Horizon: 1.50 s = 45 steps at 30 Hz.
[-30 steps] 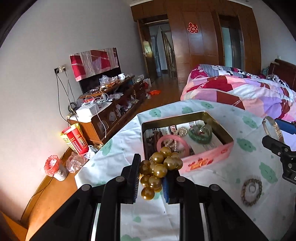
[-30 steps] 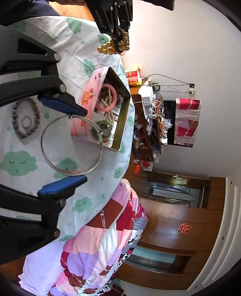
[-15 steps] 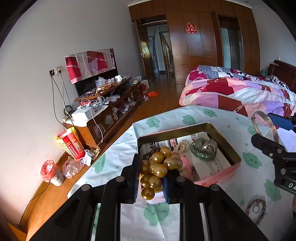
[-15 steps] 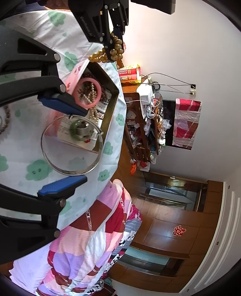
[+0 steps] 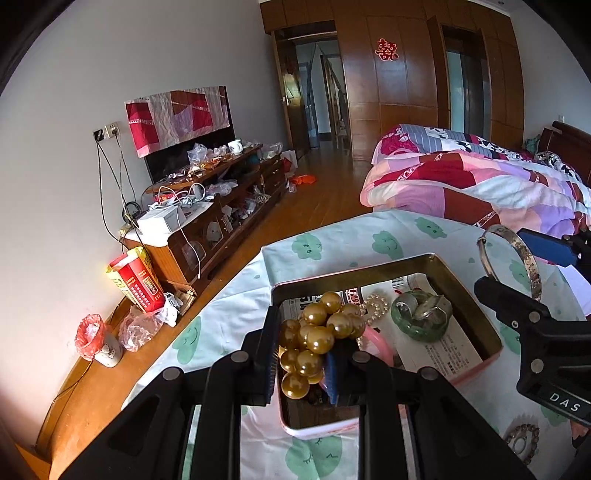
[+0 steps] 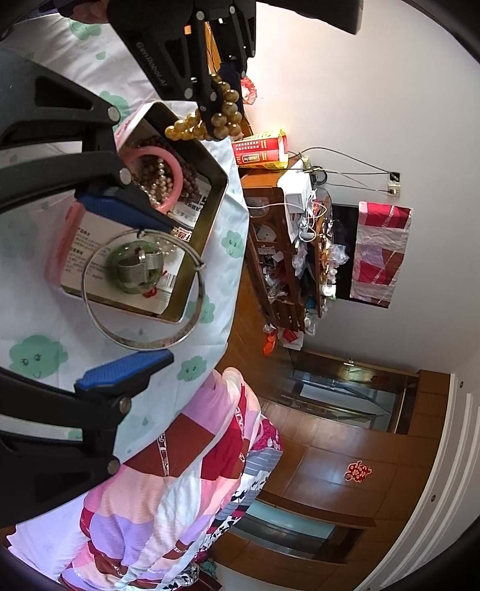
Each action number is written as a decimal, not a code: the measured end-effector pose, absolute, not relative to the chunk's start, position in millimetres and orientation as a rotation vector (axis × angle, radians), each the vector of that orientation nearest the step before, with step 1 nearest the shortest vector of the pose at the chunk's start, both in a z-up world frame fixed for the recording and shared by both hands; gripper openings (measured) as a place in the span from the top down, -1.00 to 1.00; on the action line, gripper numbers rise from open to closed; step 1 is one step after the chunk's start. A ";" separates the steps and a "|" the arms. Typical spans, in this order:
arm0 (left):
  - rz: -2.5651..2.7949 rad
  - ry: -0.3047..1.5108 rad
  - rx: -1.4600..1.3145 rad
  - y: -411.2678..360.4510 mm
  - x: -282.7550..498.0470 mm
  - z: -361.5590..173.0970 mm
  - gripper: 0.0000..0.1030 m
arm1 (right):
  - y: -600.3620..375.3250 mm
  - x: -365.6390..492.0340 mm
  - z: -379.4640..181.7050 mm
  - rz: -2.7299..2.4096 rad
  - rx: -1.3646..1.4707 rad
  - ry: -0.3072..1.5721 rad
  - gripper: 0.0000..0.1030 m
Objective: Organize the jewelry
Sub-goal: 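Carry the gold beads and silver bangle over the pink tin with both grippers, then lower the beads into the tin and open the left gripper while the right releases the bangle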
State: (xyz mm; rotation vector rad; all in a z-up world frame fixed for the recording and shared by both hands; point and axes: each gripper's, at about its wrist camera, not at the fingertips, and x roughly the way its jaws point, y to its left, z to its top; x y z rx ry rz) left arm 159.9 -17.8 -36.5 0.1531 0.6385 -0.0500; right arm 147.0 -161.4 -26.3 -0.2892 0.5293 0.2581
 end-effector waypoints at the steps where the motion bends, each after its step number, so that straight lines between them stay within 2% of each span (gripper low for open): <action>1: -0.052 0.643 0.151 -18.5 161.7 -37.4 0.60 | -159.9 149.5 -26.8 0.258 -0.293 0.531 -0.30; 23: -0.049 0.761 0.128 -13.5 198.9 -70.2 0.57 | -135.2 187.2 -61.4 0.323 -0.337 0.670 -0.30; 24: -0.046 0.766 0.127 -13.4 198.3 -70.6 0.53 | -135.1 187.0 -62.4 0.329 -0.337 0.674 -0.30; 26: -0.035 0.772 0.122 -13.3 195.5 -69.9 0.22 | -135.6 183.7 -63.1 0.322 -0.345 0.665 -0.32; 27: -0.030 0.762 0.119 -13.1 192.3 -68.3 -0.08 | -136.1 182.8 -63.3 0.320 -0.346 0.668 -0.40; 28: -0.020 0.746 0.119 -13.0 187.9 -66.2 -0.30 | -136.2 181.3 -63.8 0.322 -0.343 0.672 -0.45; 29: -0.014 0.730 0.121 -12.5 182.9 -64.1 -0.33 | -137.6 179.0 -63.1 0.322 -0.341 0.671 -0.51; 37: -0.031 0.712 0.097 -10.4 138.7 -61.1 -0.34 | -163.5 147.8 -57.4 0.281 -0.338 0.675 -0.51; 41: -0.054 0.714 0.098 -18.8 111.7 -64.6 -0.34 | -182.2 130.6 -58.3 0.250 -0.338 0.680 -0.62; 45: -0.087 0.741 0.103 -32.3 89.5 -73.0 -0.34 | -199.9 109.2 -64.8 0.200 -0.336 0.703 -0.63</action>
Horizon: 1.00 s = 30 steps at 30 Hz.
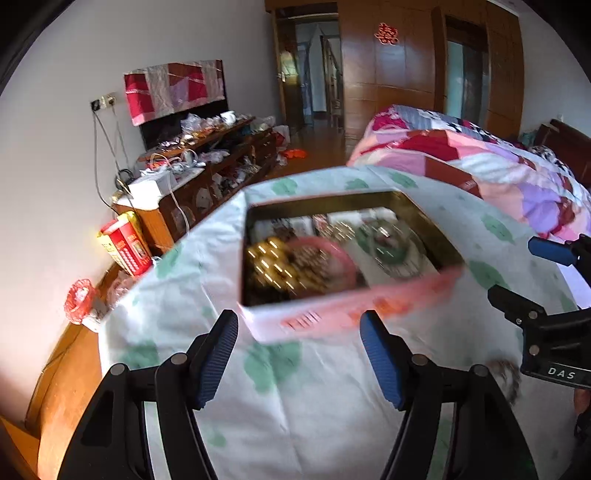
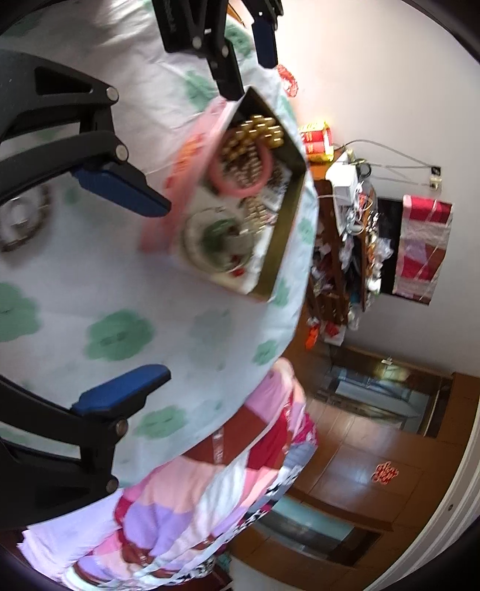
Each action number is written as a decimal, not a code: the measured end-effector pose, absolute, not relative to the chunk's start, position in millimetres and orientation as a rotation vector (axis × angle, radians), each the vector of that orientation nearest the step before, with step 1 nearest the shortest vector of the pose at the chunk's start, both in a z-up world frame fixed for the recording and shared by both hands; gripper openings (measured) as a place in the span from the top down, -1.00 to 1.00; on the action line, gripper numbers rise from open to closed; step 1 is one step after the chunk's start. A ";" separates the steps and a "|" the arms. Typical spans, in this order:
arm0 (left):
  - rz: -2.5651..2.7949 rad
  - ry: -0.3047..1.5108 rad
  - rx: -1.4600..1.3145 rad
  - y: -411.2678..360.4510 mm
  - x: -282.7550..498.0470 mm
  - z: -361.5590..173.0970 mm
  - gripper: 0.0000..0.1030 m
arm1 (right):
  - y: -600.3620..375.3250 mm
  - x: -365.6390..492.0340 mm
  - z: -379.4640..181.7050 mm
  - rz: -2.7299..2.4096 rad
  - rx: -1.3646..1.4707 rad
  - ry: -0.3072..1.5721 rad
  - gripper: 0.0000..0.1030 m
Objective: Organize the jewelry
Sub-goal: 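Lower the beads into the tin and open the left gripper while the right releases the bangle, then move both open grippers to the dark bead bracelet and small silver ring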
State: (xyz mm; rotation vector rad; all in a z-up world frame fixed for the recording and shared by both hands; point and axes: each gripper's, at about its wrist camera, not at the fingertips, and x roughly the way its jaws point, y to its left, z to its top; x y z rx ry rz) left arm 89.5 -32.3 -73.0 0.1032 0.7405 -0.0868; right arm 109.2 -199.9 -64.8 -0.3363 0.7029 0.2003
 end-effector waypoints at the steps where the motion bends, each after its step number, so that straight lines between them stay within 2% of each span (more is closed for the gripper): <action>1: -0.096 0.748 0.107 -36.3 85.0 -75.1 -0.34 | -204.6 102.7 -68.0 0.189 -0.334 0.712 -0.63; 10: -0.165 0.803 0.137 -70.3 63.5 -87.6 -0.34 | -244.6 62.0 -86.4 0.114 -0.288 0.753 -0.65; 14: -0.197 0.800 0.187 -91.2 55.4 -87.7 -0.34 | -257.5 53.2 -87.0 0.084 -0.264 0.741 -0.78; 30: -0.299 0.877 0.313 -139.3 46.6 -113.8 -0.34 | -310.0 36.8 -90.7 0.000 -0.152 0.738 -0.78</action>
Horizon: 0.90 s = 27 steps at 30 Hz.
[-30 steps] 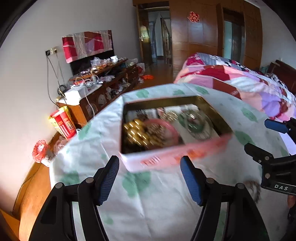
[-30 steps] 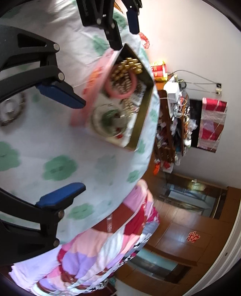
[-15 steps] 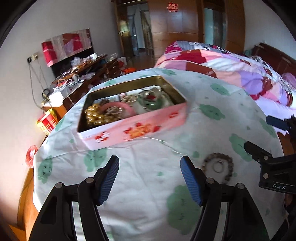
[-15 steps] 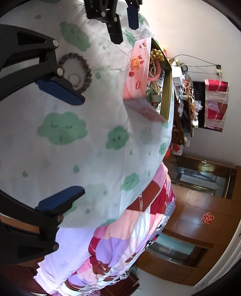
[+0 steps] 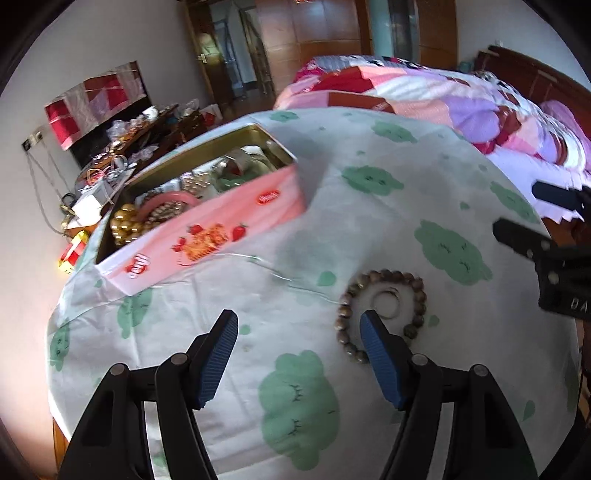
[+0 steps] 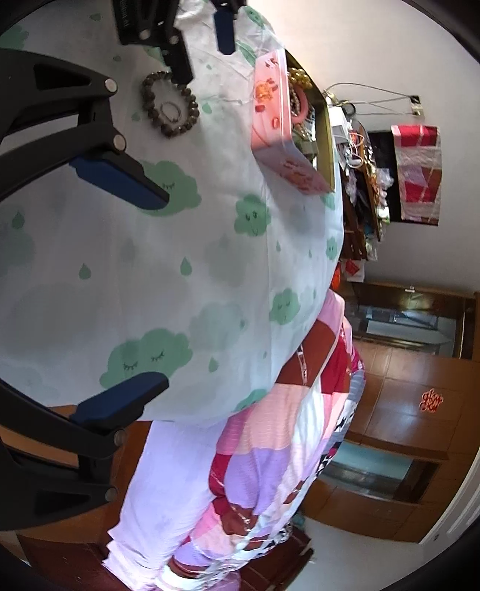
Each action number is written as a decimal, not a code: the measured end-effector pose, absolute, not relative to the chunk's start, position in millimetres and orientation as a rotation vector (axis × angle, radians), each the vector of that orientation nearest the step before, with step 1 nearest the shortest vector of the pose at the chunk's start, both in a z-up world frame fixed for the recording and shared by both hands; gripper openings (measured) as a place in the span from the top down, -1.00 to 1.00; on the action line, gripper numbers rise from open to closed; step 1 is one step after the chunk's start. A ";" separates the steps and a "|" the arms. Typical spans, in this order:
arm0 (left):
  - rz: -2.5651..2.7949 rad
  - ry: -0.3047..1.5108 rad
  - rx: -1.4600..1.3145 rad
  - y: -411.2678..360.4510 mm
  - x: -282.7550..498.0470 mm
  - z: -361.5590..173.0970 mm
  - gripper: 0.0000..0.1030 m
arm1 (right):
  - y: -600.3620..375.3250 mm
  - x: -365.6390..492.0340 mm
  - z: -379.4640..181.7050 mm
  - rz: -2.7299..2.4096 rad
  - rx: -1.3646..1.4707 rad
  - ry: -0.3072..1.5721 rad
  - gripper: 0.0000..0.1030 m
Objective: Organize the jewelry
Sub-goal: 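Move both open grippers to the dark bead bracelet and small silver ring, then grasp the dark bead bracelet with the left gripper and lift it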
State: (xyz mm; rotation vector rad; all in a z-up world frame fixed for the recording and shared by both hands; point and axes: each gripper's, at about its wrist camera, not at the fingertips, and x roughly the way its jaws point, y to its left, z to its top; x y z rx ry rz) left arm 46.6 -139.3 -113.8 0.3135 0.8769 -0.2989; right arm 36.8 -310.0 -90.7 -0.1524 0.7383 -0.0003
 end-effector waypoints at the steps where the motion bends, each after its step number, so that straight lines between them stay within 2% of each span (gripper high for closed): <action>1: -0.306 0.882 0.317 -140.5 46.3 -115.6 -0.33 | -310.4 36.3 -90.5 0.001 -0.145 0.736 -0.78; 2: -0.317 0.887 0.313 -140.5 46.1 -117.2 -0.28 | -310.3 36.3 -90.0 0.004 -0.138 0.730 -0.78; 4: -0.368 0.896 0.294 -140.9 44.3 -117.7 0.32 | -307.7 35.3 -89.5 0.012 -0.136 0.722 -0.78; 5: -0.393 0.896 0.295 -143.3 42.5 -117.8 0.47 | -305.7 34.7 -89.6 0.016 -0.138 0.718 -0.78; 6: -0.414 0.896 0.302 -146.2 40.8 -118.0 0.75 | -303.4 34.2 -89.7 0.018 -0.142 0.714 -0.79; 7: -0.434 0.896 0.307 -149.0 38.7 -118.0 0.85 | -301.6 34.1 -90.2 0.020 -0.146 0.713 -0.79; 12: -0.450 0.876 0.247 -138.2 38.2 -109.1 0.85 | -293.5 31.9 -91.9 0.034 -0.167 0.707 -0.80; 20: -0.413 0.765 0.133 -94.9 36.5 -57.6 0.86 | -288.2 31.4 -86.5 0.082 -0.137 0.704 -0.80; 25: -0.311 0.777 0.135 -68.4 46.6 -67.0 0.85 | -262.0 36.8 -87.2 0.185 -0.167 0.723 -0.80; 27: -0.275 0.801 0.122 -56.5 49.9 -76.4 0.85 | -250.0 41.2 -88.5 0.211 -0.188 0.736 -0.71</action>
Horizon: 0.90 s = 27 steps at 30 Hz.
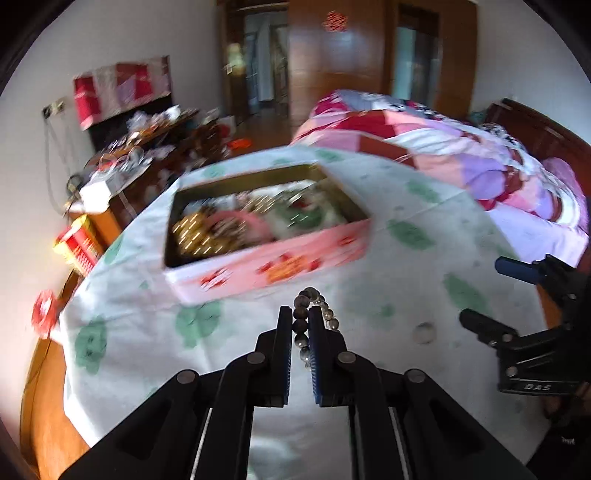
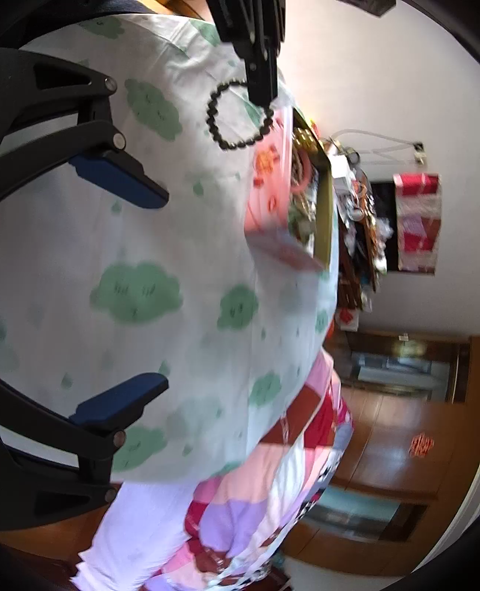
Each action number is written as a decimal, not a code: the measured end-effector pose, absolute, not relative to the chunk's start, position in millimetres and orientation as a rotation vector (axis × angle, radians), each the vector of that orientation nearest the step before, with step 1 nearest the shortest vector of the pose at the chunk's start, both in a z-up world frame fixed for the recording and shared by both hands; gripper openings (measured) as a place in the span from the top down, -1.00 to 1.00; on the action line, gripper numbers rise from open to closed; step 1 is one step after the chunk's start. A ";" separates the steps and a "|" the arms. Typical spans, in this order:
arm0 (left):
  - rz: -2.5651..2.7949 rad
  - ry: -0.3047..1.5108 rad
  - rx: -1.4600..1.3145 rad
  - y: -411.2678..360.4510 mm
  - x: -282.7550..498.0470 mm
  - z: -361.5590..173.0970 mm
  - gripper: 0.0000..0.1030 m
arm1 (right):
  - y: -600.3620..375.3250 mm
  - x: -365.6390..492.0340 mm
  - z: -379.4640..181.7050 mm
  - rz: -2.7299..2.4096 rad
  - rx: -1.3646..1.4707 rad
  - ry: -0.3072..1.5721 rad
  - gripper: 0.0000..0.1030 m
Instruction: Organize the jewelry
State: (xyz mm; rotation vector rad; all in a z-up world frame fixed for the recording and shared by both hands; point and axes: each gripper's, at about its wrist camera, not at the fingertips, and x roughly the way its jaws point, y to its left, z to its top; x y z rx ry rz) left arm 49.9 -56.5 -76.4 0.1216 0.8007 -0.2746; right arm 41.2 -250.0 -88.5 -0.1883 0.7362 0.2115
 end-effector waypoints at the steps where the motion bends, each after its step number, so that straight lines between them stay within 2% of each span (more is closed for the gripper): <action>1: -0.249 0.807 0.125 -50.6 50.1 -80.7 0.85 | -246.4 42.8 -89.4 0.220 -0.194 0.743 -0.67; 3: -0.229 0.822 0.113 -40.5 52.0 -85.7 0.85 | -236.5 47.9 -92.2 0.245 -0.206 0.767 -0.59; 8: -0.190 0.858 0.076 -19.4 49.4 -100.8 0.85 | -219.6 50.8 -101.4 0.292 -0.228 0.820 -0.56; 10: -0.183 0.869 0.062 -15.0 51.2 -106.1 0.85 | -213.9 50.8 -105.5 0.302 -0.251 0.843 -0.41; 16: -0.206 0.875 0.035 -15.1 50.9 -109.8 0.85 | -207.3 55.7 -112.3 0.338 -0.257 0.903 -0.23; 19: -0.219 0.877 0.032 -16.0 50.6 -110.7 0.85 | -207.0 54.6 -112.5 0.373 -0.227 0.910 0.05; 23: -0.227 0.870 0.031 -17.4 48.9 -107.2 0.85 | -198.7 48.7 -111.7 0.404 -0.240 0.899 0.54; 27: -0.227 0.866 0.028 -17.5 48.5 -105.7 0.85 | -197.6 47.2 -112.1 0.407 -0.230 0.894 0.55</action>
